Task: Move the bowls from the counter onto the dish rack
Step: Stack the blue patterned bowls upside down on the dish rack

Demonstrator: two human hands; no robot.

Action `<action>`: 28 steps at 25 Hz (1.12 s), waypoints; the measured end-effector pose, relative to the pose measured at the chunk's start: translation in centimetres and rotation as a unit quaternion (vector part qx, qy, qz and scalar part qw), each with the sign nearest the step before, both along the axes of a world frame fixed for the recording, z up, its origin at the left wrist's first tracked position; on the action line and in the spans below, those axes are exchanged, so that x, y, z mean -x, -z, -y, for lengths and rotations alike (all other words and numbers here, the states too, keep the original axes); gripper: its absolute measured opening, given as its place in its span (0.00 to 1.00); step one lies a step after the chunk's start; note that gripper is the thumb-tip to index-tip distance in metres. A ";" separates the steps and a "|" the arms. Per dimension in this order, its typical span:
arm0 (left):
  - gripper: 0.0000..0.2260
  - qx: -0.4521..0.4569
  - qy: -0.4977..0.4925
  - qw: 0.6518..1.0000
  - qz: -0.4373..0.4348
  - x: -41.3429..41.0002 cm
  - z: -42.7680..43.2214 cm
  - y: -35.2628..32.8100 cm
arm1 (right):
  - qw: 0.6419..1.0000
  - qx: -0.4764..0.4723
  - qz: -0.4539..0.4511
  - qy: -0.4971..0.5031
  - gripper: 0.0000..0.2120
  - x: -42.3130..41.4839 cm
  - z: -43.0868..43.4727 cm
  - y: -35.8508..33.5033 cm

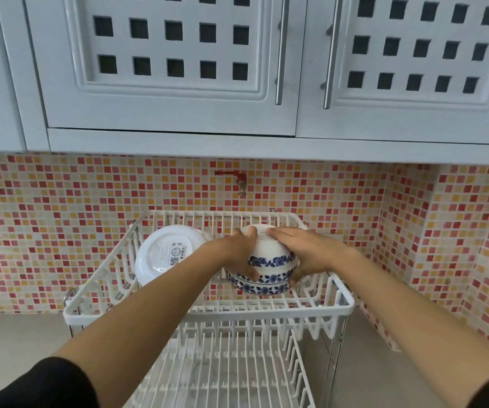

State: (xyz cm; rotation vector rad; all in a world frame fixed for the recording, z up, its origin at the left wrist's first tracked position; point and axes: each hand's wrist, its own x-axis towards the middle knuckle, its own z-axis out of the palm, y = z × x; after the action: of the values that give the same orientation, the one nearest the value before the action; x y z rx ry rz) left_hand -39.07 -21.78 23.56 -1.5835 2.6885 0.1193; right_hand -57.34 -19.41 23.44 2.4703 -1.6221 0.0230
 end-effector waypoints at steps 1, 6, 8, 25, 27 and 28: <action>0.46 -0.001 -0.003 1.000 0.011 0.0 -0.2 -0.4 | 1.000 -0.001 -0.003 0.011 0.56 0.0 -0.3 0.0; 0.37 0.073 0.055 0.995 -0.041 -2.1 -1.9 -4.0 | 0.997 0.000 0.057 0.056 0.50 -0.6 -2.3 -2.2; 0.29 0.116 0.064 0.990 -0.058 -4.4 -2.4 -5.4 | 0.994 0.034 0.091 0.038 0.45 -2.5 -2.5 -3.7; 0.21 0.081 -0.191 0.977 -0.051 -39.7 3.1 -0.4 | 0.989 -0.072 0.119 0.049 0.18 -43.1 4.6 -3.4; 0.22 0.027 -0.202 0.978 -0.048 -42.3 5.1 3.8 | 0.984 -0.114 0.101 0.092 0.17 -45.7 6.7 0.1; 0.23 0.000 -0.207 0.977 -0.047 -43.1 5.9 6.2 | 0.976 -0.143 0.111 0.119 0.20 -46.5 7.6 2.5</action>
State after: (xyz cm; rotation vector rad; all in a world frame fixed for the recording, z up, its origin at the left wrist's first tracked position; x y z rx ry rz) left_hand 4.02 -27.65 17.38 -2.1642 2.3752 0.2050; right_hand -10.80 -26.97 20.98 2.5318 -2.1450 0.0353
